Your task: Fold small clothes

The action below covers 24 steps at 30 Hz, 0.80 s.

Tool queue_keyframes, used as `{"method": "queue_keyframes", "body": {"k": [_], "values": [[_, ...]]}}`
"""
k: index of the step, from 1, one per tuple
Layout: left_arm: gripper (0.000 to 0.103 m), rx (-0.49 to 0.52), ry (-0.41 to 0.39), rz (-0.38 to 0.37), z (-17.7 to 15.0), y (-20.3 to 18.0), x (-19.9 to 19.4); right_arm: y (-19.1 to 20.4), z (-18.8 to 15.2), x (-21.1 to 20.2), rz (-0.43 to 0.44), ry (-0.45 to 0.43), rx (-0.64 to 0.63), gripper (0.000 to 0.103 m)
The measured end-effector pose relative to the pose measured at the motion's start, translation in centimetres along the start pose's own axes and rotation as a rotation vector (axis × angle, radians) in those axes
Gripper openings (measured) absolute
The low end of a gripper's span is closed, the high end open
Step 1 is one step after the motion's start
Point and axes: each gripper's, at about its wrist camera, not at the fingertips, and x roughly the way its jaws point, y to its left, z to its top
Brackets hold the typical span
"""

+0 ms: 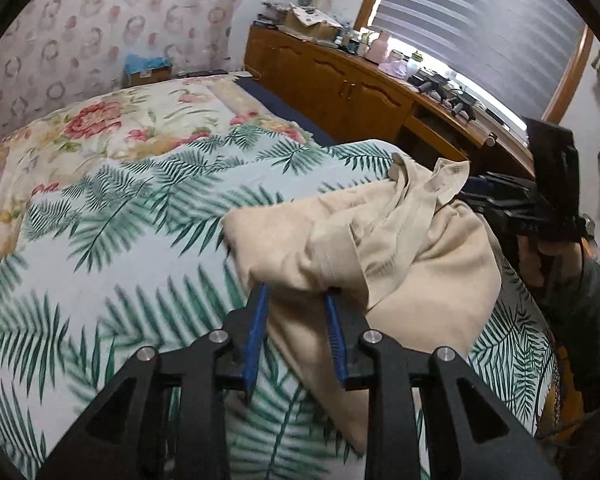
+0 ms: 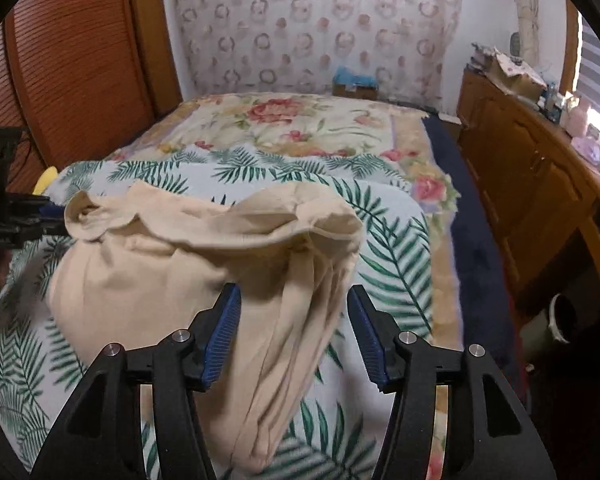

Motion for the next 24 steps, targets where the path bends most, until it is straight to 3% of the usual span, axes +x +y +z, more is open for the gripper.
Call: {"method": "queue_keyframes", "body": {"k": [3, 4, 5, 7, 8, 9, 10, 12, 16, 19, 24], "values": [[0.026, 0.02, -0.006, 0.037, 1.3, 0.0, 0.8, -0.9, 1.2, 1.1, 0.024, -0.01, 0.016, 0.056], [0.026, 0.018, -0.015, 0.035, 1.9, 0.1, 1.1, -1.1, 1.6, 1.5, 0.03, -0.013, 0.02, 0.049], [0.026, 0.012, -0.022, 0.028, 2.1, 0.3, 1.2, -1.5, 2.0, 1.8, 0.045, -0.024, 0.024, 0.031], [0.026, -0.003, -0.025, 0.01, 2.8, 0.8, 1.7, -1.9, 2.6, 2.2, 0.079, -0.032, 0.025, 0.006], [0.026, -0.012, -0.02, 0.001, 3.1, 1.1, 2.0, -2.0, 2.9, 2.3, 0.102, -0.043, 0.028, 0.003], [0.022, -0.017, -0.019, -0.007, 3.3, 1.4, 2.3, -2.1, 3.1, 2.3, 0.117, -0.056, 0.031, 0.002], [0.009, -0.026, -0.018, -0.012, 3.4, 1.7, 2.6, -2.4, 3.3, 2.1, 0.131, -0.087, 0.036, 0.002], [0.001, -0.051, -0.026, 0.013, 3.4, 2.3, 2.7, -3.1, 3.5, 1.9, 0.113, -0.124, 0.07, 0.001], [0.0, -0.112, -0.076, 0.092, 3.3, 3.7, 2.1, -4.4, 3.6, 1.8, -0.005, -0.131, 0.147, 0.001], [0.001, -0.143, -0.089, 0.083, 3.1, 4.6, 1.6, -4.8, 3.5, 2.1, -0.084, -0.093, 0.17, 0.0], [0.009, -0.12, -0.078, 0.072, 3.0, 4.2, 1.2, -5.1, 3.6, 1.7, -0.081, -0.077, 0.168, 0.001]]}}
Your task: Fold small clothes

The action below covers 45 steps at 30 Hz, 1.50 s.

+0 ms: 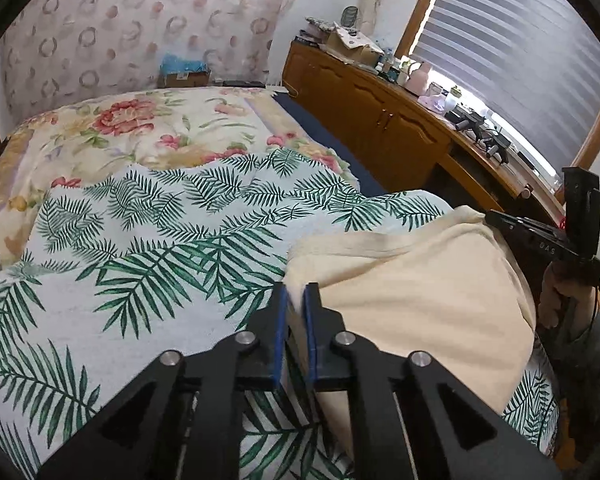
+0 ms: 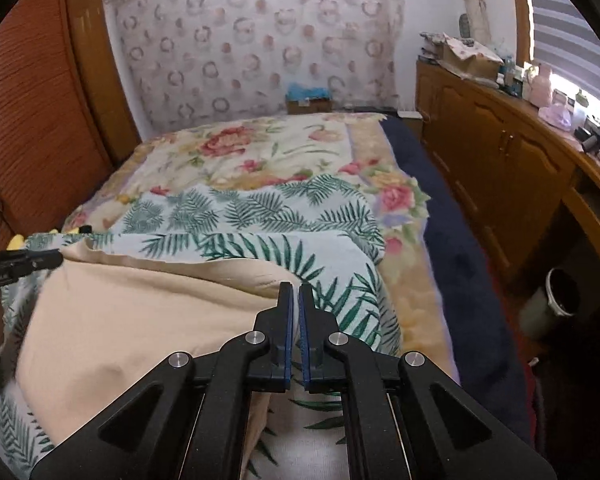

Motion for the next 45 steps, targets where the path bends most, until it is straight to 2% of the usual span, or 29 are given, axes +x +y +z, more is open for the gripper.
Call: {"method": "queue_keyframes", "body": {"k": [3, 5, 8, 15, 22, 28, 30, 31, 32, 34, 36, 40, 42, 45], "values": [[0.016, 0.04, -0.004, 0.009, -0.2, -0.8, -0.8, 0.4, -0.1, -1.2, -0.002, -0.014, -0.011, 0.005], [0.021, 0.065, -0.002, 0.003, -0.5, -1.4, -1.5, 0.8, -0.3, -2.0, -0.009, -0.015, -0.017, 0.023], [0.024, 0.089, 0.011, -0.019, -1.5, -2.4, -2.2, 1.7, -1.4, -3.2, -0.01, 0.0, -0.03, 0.038], [0.032, 0.129, 0.076, -0.05, -4.9, -4.8, -2.7, 2.8, -5.3, -5.4, 0.011, 0.085, -0.047, 0.04], [0.035, 0.112, 0.107, -0.049, -6.5, -5.0, -1.8, 4.2, -8.6, -7.2, 0.061, 0.152, -0.088, 0.04], [0.038, 0.1, 0.09, -0.054, -7.0, -4.7, -1.3, 5.0, -10.0, -5.5, 0.087, 0.221, -0.122, 0.039], [0.039, 0.105, 0.081, -0.052, -7.2, -4.6, -1.3, 5.3, -10.2, -5.1, 0.098, 0.233, -0.134, 0.033], [0.039, 0.11, 0.076, -0.049, -7.3, -4.7, -1.3, 5.3, -10.2, -5.0, 0.111, 0.236, -0.135, 0.021], [0.039, 0.117, 0.072, -0.044, -7.5, -4.7, -1.4, 5.3, -10.0, -5.1, 0.132, 0.236, -0.136, 0.015], [0.039, 0.13, 0.067, -0.036, -7.7, -4.8, -1.5, 5.5, -10.0, -5.4, 0.122, 0.231, -0.16, 0.007], [0.039, 0.136, 0.064, -0.028, -7.7, -4.9, -1.4, 5.3, -9.8, -6.0, 0.099, 0.217, -0.181, 0.005], [0.039, 0.13, 0.06, -0.03, -7.7, -4.8, -1.4, 3.1, -8.5, -8.0, -0.034, 0.159, -0.158, 0.001], [0.039, 0.128, 0.062, -0.03, -7.7, -4.7, -1.4, 1.7, -8.2, -8.3, -0.004, 0.154, -0.104, 0.001], [0.041, 0.112, 0.075, -0.015, -7.4, -4.5, -1.7, 2.3, -8.2, -8.0, -0.008, 0.152, -0.135, 0.001]]}}
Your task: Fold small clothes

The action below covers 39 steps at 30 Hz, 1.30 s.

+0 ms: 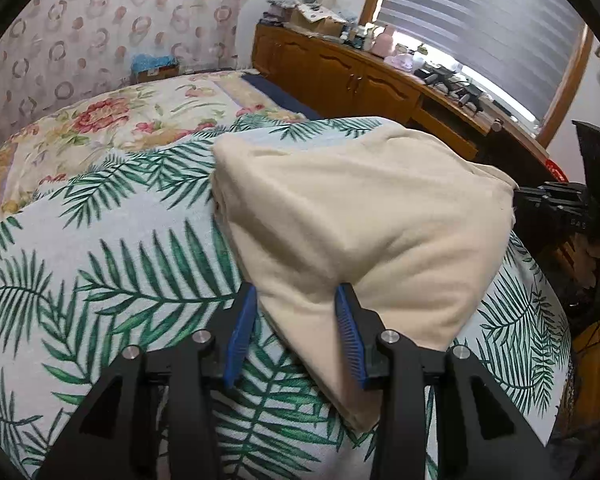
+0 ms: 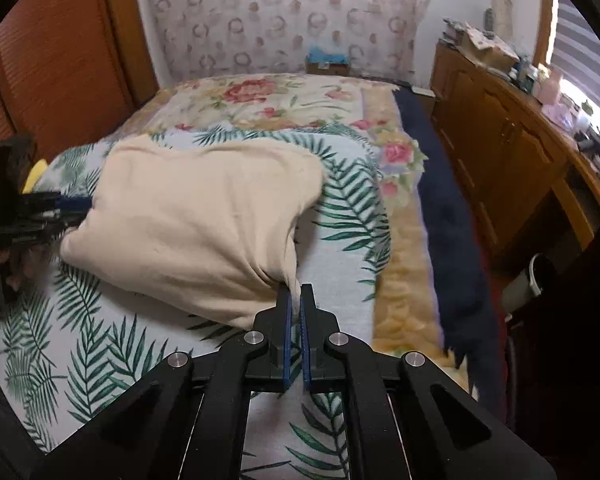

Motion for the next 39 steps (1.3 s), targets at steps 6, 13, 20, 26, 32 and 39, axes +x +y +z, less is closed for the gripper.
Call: {"method": "queue_keyframes", "body": {"k": [6, 13, 20, 26, 32, 39], "values": [[0.043, -0.062, -0.018, 0.023, 1.7, 1.5, -0.8, -0.5, 1.4, 0.0, -0.025, -0.045, 0.023, 0.05], [0.043, -0.105, 0.017, -0.021, 4.4, 1.9, 1.1, -1.7, 4.6, 4.1, 0.06, -0.076, 0.098, 0.07], [0.043, -0.146, 0.055, -0.015, 4.6, 2.8, 3.1, -1.5, 5.7, 8.6, 0.136, -0.018, 0.134, 0.07], [0.043, -0.161, 0.043, -0.028, 4.8, 2.8, 3.4, -0.8, 5.5, 8.8, 0.184, -0.02, 0.117, 0.069], [0.007, -0.163, 0.034, -0.129, 5.0, 2.7, 3.1, 0.8, 5.5, 8.8, 0.269, -0.008, 0.069, 0.02], [0.006, -0.126, -0.126, -0.148, 5.0, 2.3, -3.5, 2.6, 7.0, 5.3, 0.247, -0.148, 0.012, 0.016]]}}
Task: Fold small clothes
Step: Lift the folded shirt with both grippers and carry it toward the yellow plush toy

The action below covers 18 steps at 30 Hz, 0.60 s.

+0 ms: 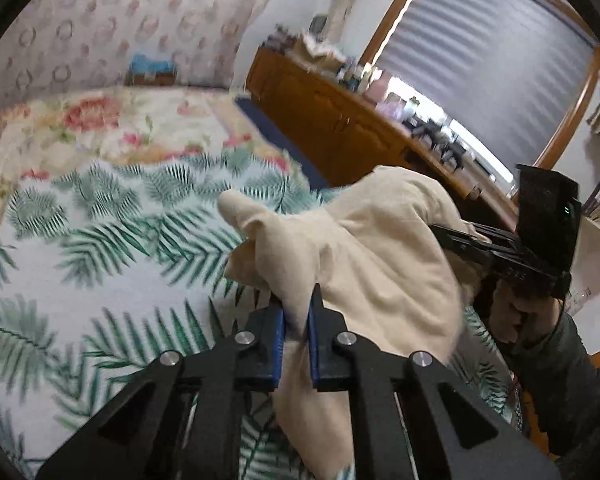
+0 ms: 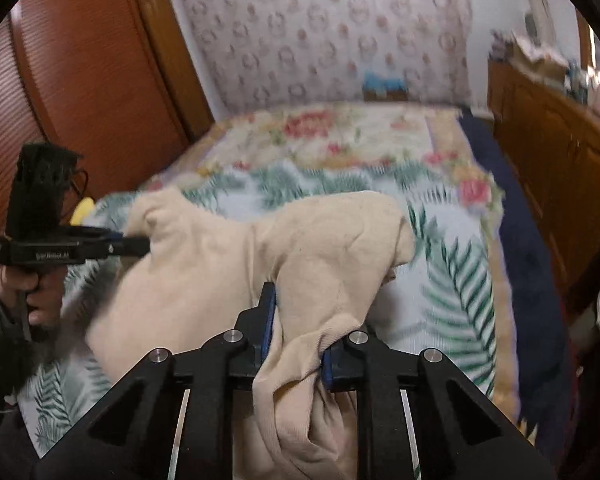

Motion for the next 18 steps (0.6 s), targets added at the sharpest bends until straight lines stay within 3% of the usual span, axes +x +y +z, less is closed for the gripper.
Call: {"method": "queue_keyframes", "body": {"k": [5, 9, 18], "values": [[0.006, -0.008, -0.137, 0.05, -0.4, 0.9, -6.4, 3.6, 3.8, -0.8, 0.024, -0.063, -0.091, 0.015], [0.006, -0.044, -0.229, 0.144, -1.9, 3.8, -11.4, 7.2, 6.7, 0.6, 0.062, -0.078, -0.172, 0.015], [0.006, -0.229, -0.408, 0.383, -8.3, 11.6, -21.7, 20.6, 13.9, 8.3, 0.208, -0.078, -0.425, 0.015]]}}
